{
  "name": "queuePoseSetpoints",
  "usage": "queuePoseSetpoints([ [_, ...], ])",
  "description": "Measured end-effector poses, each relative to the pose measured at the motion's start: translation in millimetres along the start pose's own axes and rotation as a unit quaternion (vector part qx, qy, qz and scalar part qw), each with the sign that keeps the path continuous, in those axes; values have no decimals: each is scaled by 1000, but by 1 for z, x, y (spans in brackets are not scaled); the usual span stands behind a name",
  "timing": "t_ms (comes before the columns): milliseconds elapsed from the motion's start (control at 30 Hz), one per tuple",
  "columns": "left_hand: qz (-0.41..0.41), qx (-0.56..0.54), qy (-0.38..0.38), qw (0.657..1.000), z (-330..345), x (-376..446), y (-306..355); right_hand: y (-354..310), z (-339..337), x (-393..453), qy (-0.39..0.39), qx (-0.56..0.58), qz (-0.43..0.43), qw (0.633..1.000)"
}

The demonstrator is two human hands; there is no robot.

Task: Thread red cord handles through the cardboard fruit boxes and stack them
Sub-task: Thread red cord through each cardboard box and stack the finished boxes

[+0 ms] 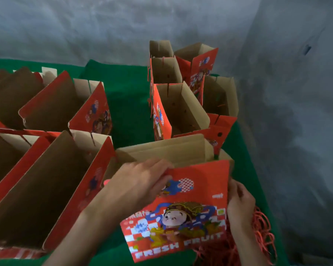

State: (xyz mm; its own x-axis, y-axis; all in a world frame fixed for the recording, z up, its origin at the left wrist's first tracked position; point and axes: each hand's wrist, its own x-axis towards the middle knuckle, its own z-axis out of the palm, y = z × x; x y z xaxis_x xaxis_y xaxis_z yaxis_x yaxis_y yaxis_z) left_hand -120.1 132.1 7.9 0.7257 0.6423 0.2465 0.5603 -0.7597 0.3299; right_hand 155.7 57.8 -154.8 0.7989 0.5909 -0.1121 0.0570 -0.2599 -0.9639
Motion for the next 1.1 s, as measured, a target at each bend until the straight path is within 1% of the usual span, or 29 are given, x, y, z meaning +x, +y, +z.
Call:
queuePoseSetpoints([
  [33,-7,15,6,1000,1,2,4,0,-3,-4,10,-34,-10,999],
  [100,-22,21,5,1000,1,5,9,0,-8,-14,27,-67,-31,997],
  [167,-42,6,-14,999,-1,4,12,1,-7,-24,13,-75,-45,996],
  [233,-62,-15,-38,997,-2,1,16,4,2,-35,-31,-56,-44,997],
  [300,-82,-27,-70,994,1,-3,22,8,15,-44,-80,-4,-26,996],
  [367,-101,-29,-84,991,5,-5,27,7,29,-52,-142,59,2,988],
  [433,-122,-39,-78,989,9,-5,28,5,45,-62,-227,149,46,961],
  [500,-151,-57,-71,984,16,-4,25,2,58,-73,-310,236,95,916],
  [533,-169,-61,-72,981,22,-4,22,1,63,-78,-337,271,121,893],
  [600,-211,-71,-72,972,35,-2,18,2,71,-82,-360,318,168,861],
  [667,-244,-100,-65,962,47,-1,14,5,74,-80,-349,355,218,839],
  [700,-248,-123,-63,959,53,-1,13,8,72,-76,-333,369,244,833],
  [733,-254,-159,-69,952,57,-2,10,12,69,-72,-313,376,263,832],
  [767,-265,-212,-84,937,59,-1,8,17,65,-68,-292,373,278,836],
  [833,-296,-326,-131,888,60,0,-1,30,59,-59,-254,335,309,853],
  [900,-317,-382,-164,852,58,-1,-8,47,55,-53,-222,271,333,875],
  [933,-321,-388,-175,846,57,-2,-11,55,54,-51,-209,229,330,892],
  [1000,-319,-378,-186,849,55,-2,-14,70,49,-51,-192,120,282,932],
  [1033,-322,-373,-187,850,54,-2,-15,73,45,-52,-191,54,238,951],
  [1067,-328,-369,-187,849,53,-1,-17,75,43,-52,-190,-5,195,962],
  [1100,-332,-368,-188,848,53,0,-18,78,41,-51,-196,-49,161,966],
])
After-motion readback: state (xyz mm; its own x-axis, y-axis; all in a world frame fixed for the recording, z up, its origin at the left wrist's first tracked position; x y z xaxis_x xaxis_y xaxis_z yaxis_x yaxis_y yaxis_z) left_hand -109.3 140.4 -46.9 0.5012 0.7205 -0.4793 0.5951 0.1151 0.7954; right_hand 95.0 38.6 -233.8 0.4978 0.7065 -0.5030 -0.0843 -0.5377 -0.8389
